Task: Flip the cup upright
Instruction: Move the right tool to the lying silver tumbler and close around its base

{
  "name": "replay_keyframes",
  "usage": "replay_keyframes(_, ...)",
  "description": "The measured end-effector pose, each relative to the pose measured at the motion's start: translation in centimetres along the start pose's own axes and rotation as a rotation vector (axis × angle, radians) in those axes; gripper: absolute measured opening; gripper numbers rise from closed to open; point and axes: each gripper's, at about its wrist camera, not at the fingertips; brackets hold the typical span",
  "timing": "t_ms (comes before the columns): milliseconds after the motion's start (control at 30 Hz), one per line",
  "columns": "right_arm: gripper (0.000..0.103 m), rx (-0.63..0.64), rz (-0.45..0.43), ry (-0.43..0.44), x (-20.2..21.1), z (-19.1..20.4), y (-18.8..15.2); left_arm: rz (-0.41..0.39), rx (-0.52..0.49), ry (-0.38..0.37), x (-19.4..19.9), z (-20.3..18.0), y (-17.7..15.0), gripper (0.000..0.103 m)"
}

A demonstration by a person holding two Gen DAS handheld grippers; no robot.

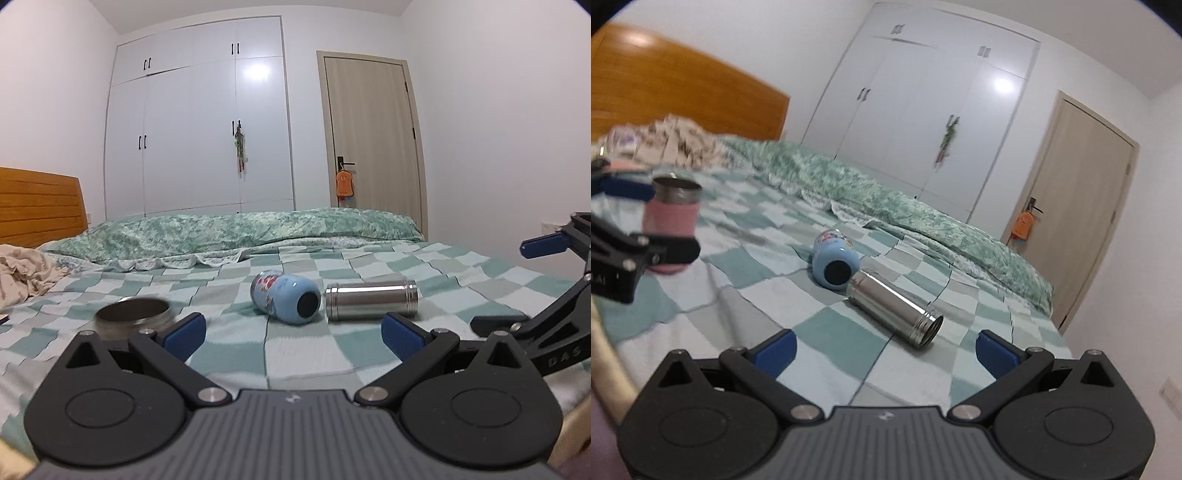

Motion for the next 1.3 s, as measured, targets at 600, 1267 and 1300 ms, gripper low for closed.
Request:
replay_keyframes(600, 0.103, 0.393, 0.118, 0.046, -17.9, -1.3, 4.3, 0.093, 0.052, 0.018, -14.9, 0.0, 2.9, 0.103)
replay_keyframes(1267, 0.099, 0.629, 0.255, 0.147, -29.4, -0.2, 1.5, 0.179, 0.062, -0.008, -21.1, 0.7, 1.0, 0.103)
replay_keyframes(1300, 0.099, 0.619, 0.259, 0.153, -29.6, -0.4, 1.4, 0.179, 0.063, -0.012, -21.1, 0.7, 1.0, 0.103)
Point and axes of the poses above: each gripper's, at about its wrist camera, not at the fingertips, and x roughly against the way its jaws point, z to its left, y to its top, and after that the axes turned 7 degrees about -x, right-handed
